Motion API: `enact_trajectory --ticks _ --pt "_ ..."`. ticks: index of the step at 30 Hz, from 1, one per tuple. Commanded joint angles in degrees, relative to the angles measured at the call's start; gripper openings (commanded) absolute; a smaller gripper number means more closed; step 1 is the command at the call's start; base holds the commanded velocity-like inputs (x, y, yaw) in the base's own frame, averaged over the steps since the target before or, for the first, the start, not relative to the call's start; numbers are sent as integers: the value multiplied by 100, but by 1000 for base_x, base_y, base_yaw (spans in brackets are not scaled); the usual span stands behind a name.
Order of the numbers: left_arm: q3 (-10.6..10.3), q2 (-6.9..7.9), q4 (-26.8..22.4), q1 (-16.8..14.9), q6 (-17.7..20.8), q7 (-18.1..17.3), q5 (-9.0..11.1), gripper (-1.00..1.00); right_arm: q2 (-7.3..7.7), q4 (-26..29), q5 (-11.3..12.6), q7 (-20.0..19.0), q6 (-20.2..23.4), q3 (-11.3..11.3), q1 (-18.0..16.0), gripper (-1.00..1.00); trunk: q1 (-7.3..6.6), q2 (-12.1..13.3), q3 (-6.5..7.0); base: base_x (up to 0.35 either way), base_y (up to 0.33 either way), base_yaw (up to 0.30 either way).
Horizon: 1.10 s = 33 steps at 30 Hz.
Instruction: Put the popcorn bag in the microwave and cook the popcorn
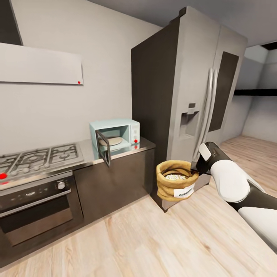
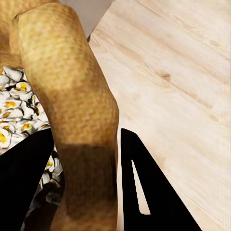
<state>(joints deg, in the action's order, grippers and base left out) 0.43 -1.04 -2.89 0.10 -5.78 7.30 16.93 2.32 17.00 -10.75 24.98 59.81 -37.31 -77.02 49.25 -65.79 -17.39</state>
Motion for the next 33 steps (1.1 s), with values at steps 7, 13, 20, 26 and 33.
enact_trajectory --ticks 7,13,20,26,33 --pt "22 1 -15 1 -54 19 60 100 -12 -4 -54 -10 19 -40 -6 -100 3 -3 -15 164 -129 3" --pt "27 -3 -18 1 -55 26 64 100 -20 -13 -50 -10 19 -39 -6 -100 3 -3 -15 6 -4 221" --pt "19 -10 -18 1 -63 26 10 100 -29 -13 -50 -10 19 -39 -6 -100 3 -3 -15 0 -188 269" --pt "19 -10 -18 2 -63 26 3 100 -51 -19 -50 -9 19 -38 -6 -100 3 -3 -15 0 -277 269" --pt "19 -10 -18 1 -60 26 3 100 -73 -28 -50 -10 19 -31 -6 -100 3 -3 -15 0 -278 269"
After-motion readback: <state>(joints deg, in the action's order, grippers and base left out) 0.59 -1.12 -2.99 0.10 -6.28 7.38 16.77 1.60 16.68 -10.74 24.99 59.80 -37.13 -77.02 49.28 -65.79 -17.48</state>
